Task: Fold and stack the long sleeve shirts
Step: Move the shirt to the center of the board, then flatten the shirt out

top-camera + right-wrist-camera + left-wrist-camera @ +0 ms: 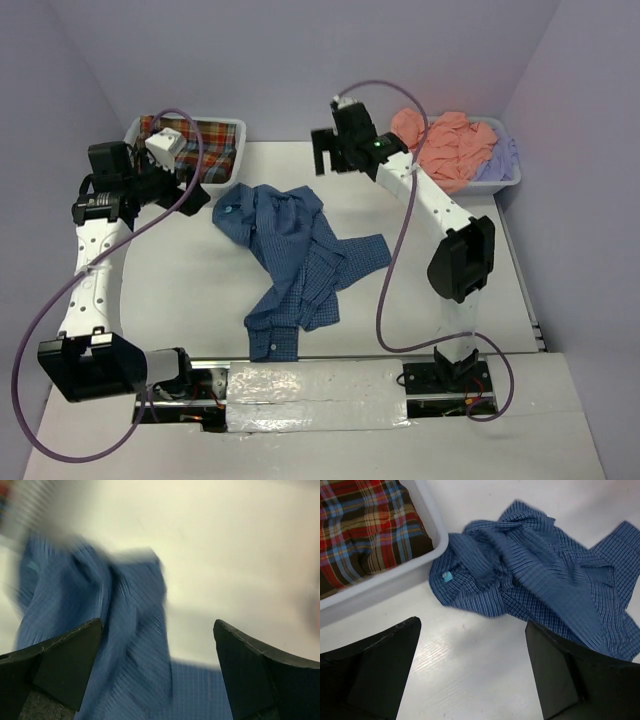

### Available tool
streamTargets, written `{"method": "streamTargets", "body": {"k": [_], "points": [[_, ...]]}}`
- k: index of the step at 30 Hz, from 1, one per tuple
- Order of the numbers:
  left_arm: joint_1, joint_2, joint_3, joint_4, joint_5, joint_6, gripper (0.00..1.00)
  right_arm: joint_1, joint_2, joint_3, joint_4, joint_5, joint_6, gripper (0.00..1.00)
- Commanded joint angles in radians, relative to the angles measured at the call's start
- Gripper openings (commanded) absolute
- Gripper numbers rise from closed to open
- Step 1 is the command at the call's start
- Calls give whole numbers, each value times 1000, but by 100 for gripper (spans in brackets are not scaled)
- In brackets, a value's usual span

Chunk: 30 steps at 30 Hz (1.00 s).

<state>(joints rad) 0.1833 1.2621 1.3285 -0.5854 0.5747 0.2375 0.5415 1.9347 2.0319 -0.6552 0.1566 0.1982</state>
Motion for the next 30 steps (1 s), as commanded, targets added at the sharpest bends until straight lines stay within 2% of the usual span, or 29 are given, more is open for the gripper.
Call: {"method": "streamTargets", "body": {"k": [1,3,4,5,6,7,8,9,11,13,15,19,21,25,27,28,29,30], "points": [[-22,16,-11,-62,24,75,99,-14,-129,-130,-75,30,41,100],[-86,26,-55,-117,-18,123,99,-12,-219,-252,3,26,43,100],[-117,31,-77,-129,-95,143,99,-11,-250,-316,38,-7,46,93],[-154,34,-101,-139,-143,179,99,-5,-281,-443,110,-29,49,77],[-227,37,-153,-149,-227,195,99,-3,-330,-502,138,-46,64,28],[-254,42,-179,-149,-254,215,99,1,-351,-601,167,-54,76,18],[-275,51,-207,-146,-269,218,99,26,-367,-639,211,-55,86,19],[-298,57,-253,-125,-279,218,99,40,-381,-671,222,-58,96,37],[-306,81,-296,-88,-321,201,99,89,-381,-722,267,-75,93,54],[-301,100,-301,-27,-372,163,99,191,-347,-705,290,-51,72,72],[-257,118,-287,8,-392,125,99,280,-283,-658,305,27,53,80],[-90,158,-236,58,-322,48,99,334,-134,-550,347,53,87,88],[-13,181,-223,61,-283,30,99,362,-23,-459,341,124,75,92],[12,226,-242,81,-225,34,99,380,173,-257,249,166,44,91],[10,250,-236,93,-208,22,99,383,251,-188,218,196,47,80],[12,279,-224,96,-202,16,99,382,276,-180,188,211,56,73],[10,296,-218,101,-187,5,99,380,276,-194,180,224,60,53],[8,313,-210,102,-179,3,99,380,271,-212,178,227,58,42]]}}
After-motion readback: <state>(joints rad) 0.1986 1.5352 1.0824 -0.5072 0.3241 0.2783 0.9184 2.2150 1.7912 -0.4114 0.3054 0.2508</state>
